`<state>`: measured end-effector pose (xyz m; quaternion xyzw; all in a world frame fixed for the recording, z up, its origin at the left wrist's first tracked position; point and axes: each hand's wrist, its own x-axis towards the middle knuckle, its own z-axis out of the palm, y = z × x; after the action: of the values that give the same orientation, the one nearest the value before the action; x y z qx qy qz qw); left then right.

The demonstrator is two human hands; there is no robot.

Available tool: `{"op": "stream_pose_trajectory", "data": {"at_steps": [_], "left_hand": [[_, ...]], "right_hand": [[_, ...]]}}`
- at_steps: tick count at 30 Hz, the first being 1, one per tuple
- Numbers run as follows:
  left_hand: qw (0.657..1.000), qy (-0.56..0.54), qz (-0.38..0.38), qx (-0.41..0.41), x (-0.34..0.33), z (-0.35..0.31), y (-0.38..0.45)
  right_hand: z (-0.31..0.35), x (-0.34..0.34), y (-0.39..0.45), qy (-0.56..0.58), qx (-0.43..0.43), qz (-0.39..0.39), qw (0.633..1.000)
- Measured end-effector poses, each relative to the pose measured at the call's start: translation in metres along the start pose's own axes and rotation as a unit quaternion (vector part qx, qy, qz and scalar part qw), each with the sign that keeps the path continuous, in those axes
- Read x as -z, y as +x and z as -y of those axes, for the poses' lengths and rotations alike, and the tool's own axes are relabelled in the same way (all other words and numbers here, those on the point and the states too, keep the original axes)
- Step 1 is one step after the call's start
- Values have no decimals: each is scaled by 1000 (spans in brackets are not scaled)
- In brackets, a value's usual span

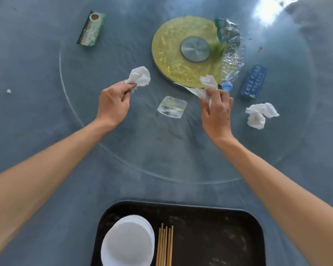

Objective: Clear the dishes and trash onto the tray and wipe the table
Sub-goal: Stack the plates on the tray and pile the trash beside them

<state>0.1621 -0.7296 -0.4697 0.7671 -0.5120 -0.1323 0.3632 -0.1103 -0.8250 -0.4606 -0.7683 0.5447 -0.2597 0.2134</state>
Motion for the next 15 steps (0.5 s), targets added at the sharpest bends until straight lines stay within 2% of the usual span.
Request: {"op": "stream_pose_trajectory", "data": {"at_steps": [2, 6, 9, 12, 15], "left_hand": [[1000, -18, 14, -13, 8, -23, -27], [993, -68, 91, -44, 18, -78, -92], [988, -79, 109, -76, 23, -116, -141], [983, -85, 133, -98, 19, -141, -191], [981, -82, 161, -73, 3, -152, -245]], "right_hand": [[6, 23, -26, 2, 19, -4, 1000], [10, 67, -93, 8, 36, 0, 999], [7, 95, -149, 4, 44, 1, 999], [-4, 119, -206, -9, 31, -3, 999], [-19, 135, -262, -9, -4, -16, 1000]]}}
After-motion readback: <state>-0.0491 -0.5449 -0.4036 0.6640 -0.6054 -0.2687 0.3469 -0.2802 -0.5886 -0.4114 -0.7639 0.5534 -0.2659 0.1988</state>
